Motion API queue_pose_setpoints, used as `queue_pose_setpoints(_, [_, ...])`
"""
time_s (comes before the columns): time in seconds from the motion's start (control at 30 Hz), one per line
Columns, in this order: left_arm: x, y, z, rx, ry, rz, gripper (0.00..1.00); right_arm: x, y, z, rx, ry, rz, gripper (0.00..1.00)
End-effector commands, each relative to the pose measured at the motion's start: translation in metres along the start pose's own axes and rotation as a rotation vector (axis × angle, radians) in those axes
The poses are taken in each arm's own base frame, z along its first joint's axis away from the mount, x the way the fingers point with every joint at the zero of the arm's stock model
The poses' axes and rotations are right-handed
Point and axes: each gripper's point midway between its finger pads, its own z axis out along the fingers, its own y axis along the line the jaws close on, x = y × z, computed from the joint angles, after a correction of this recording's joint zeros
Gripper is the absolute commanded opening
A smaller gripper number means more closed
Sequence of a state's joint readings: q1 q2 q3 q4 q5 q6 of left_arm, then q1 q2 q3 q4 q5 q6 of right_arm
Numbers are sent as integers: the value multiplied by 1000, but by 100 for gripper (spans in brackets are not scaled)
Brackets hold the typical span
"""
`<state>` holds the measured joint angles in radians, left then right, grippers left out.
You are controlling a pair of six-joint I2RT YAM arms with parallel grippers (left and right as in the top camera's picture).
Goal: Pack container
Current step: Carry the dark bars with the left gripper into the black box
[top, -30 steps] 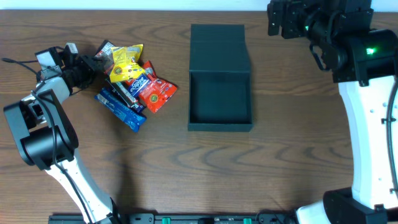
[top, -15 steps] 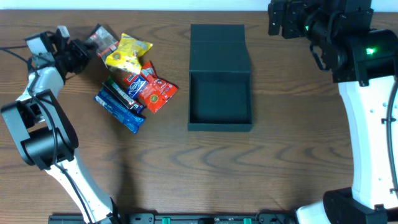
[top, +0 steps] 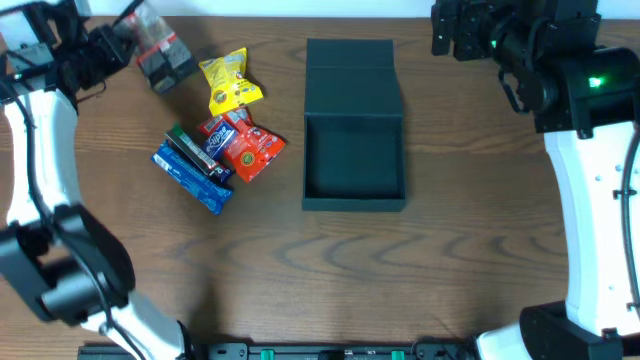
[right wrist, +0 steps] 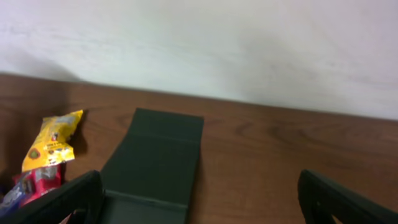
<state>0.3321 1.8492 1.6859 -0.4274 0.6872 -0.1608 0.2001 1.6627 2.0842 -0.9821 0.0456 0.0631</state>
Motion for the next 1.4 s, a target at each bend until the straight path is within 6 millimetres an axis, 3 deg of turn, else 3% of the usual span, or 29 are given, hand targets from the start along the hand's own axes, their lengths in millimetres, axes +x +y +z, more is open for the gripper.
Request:
queue_pose_setpoints(0.0, [-3, -50, -11, 45, -9, 192, 6, 2, -7, 6, 22, 8, 16, 99])
queue_pose_setpoints(0.17, [58, -107, 6, 87, 175, 280, 6, -5, -24, 2, 52, -18, 38, 99])
queue_pose_setpoints(0.3, [115, -165, 18, 184, 326, 360, 6, -14, -49, -17, 95, -65, 76, 99])
queue_pose_setpoints(0.53, [182, -239, 14, 348, 510, 284, 6, -8, -82, -38, 153, -56, 119, 99])
queue_pose_setpoints(0.63, [208, -247, 15, 373, 599, 208, 6, -1, -87, -38, 141, -29, 134, 99])
queue_pose_setpoints(0.8, [253, -244, 23, 383, 707, 107, 6, 11, -96, -40, 120, 16, 164, 99])
queue_pose_setpoints(1.03, [293, -241, 37, 349, 759, 11, 6, 21, -101, -42, 111, 53, 178, 99])
queue_pose_setpoints(1.27, [311, -221, 44, 259, 768, -15, 6, 28, -100, -42, 110, 84, 179, 99])
queue_pose_setpoints(1.33, [308, -213, 49, 215, 742, 1, 17, 30, -100, -42, 110, 92, 180, 99])
queue_pose_setpoints(1.37, [307, -209, 51, 191, 730, 6, 11, 31, -100, -42, 109, 95, 181, 99])
